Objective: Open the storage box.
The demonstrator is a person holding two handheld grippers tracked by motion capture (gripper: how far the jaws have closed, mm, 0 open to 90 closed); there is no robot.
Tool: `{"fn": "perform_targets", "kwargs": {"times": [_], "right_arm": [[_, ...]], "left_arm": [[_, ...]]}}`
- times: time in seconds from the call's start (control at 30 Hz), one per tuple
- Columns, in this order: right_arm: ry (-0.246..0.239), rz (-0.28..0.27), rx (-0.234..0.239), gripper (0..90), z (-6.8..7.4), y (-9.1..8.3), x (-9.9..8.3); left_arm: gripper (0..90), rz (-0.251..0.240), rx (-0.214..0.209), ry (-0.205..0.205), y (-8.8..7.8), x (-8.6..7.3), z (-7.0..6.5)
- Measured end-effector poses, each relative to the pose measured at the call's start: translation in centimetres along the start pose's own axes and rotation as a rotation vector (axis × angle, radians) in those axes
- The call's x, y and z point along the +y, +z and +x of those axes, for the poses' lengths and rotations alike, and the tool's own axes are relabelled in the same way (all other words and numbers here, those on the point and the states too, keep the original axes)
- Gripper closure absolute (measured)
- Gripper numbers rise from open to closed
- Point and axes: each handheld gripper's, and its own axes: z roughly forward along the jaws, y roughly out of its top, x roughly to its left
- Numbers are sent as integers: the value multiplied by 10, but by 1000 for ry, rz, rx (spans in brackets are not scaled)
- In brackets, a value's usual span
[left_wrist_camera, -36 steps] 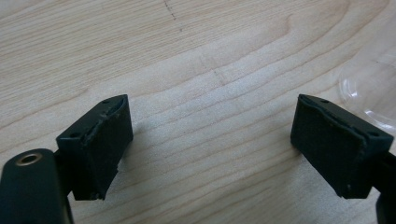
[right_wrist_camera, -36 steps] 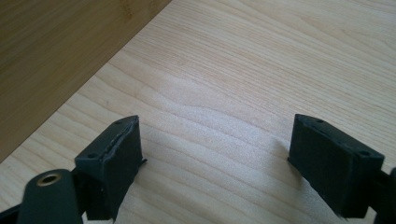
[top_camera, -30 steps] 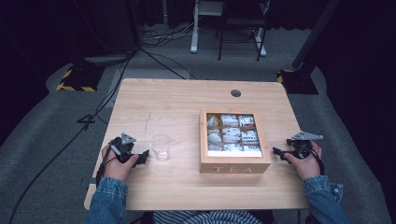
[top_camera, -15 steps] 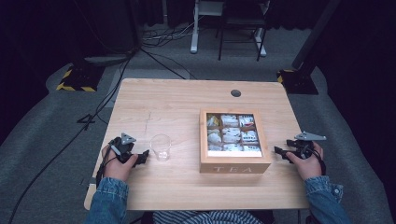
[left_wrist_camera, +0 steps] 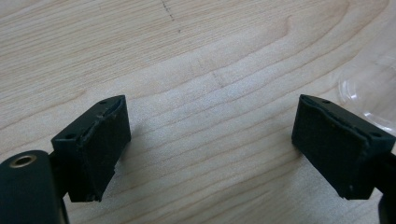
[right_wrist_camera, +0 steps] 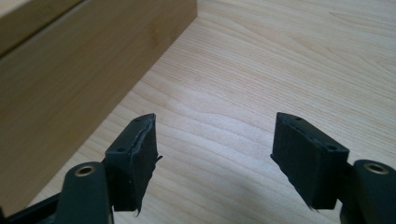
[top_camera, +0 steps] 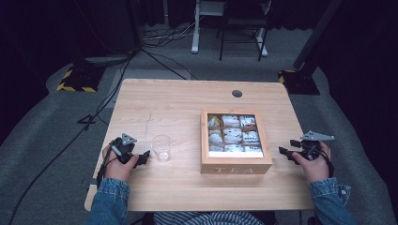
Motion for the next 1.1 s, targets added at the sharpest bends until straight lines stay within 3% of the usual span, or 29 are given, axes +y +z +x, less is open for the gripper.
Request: {"fn": "perform_targets", "kwargs": {"times": [0.47,0.87,1.1], "right_arm": [[-25,-28,48,334,23,-24,17],[-72,-35,210,329,58,-46,32],[-123,-27,242,313,76,-50,39]], "left_arm": [[120,0,0,0,0,0,0],[121,0,0,0,0,0,0],[120,0,0,0,0,0,0]]}}
